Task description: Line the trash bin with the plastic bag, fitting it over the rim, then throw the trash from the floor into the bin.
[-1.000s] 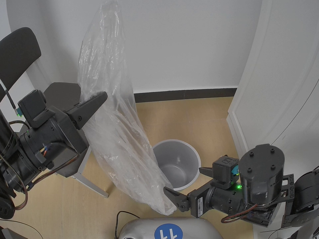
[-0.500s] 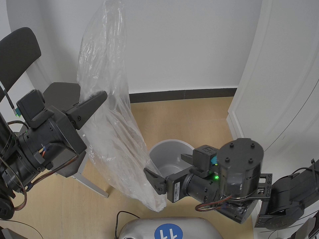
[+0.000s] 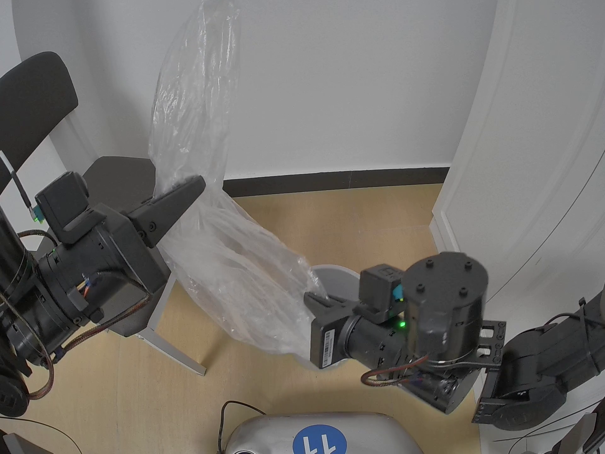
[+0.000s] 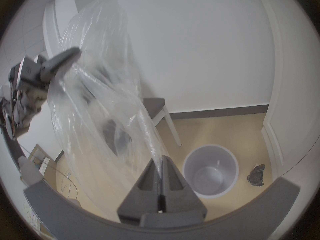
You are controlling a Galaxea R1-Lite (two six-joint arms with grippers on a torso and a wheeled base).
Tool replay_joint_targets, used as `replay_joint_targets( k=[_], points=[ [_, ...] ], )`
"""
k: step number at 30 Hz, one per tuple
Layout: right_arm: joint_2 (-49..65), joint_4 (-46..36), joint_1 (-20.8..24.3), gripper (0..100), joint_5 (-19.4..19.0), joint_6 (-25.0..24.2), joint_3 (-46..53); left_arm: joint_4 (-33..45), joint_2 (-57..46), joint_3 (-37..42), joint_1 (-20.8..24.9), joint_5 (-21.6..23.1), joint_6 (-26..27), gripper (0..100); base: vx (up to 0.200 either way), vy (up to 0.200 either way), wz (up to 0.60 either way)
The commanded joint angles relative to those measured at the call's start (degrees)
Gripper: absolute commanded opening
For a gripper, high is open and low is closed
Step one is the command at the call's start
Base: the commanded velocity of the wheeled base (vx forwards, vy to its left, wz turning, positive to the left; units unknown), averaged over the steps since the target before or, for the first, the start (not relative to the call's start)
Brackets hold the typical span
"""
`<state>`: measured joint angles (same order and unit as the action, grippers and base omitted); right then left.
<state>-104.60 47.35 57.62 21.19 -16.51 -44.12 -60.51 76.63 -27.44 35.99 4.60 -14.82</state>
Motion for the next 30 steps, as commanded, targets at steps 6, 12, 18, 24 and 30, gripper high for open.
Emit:
replay_joint_targets(
  k=[6, 12, 18, 24, 30],
  points=[
    [7.8, 1.3, -5.9, 0, 0.4, -0.5, 1.1, 5.7, -2.3, 3.7, -6.0, 4.9, 4.0, 0, 0.0, 0.0, 0.0],
    [11.6, 1.3, -8.1, 0, 0.1, -1.3, 0.6, 25.4, -9.7, 1.9, -13.1, 16.5, 9.6, 0, 0.0, 0.0, 0.0],
    [12.5, 4.2, -8.2, 0, 0.1, -3.4, 1.6, 32.2, -12.5, 0.2, -13.8, 18.1, 10.3, 100, 0.0, 0.0, 0.0],
    [12.4, 4.5, -8.1, 0, -0.1, -3.4, 2.9, 32.5, -11.4, -1.0, -13.8, 18.3, 9.9, 100, 0.0, 0.0, 0.0],
    [11.5, 4.5, -8.1, 0, -0.4, -3.4, 3.1, 32.3, -11.6, -2.1, -14.2, 18.2, 8.3, 100, 0.0, 0.0, 0.0]
  ],
)
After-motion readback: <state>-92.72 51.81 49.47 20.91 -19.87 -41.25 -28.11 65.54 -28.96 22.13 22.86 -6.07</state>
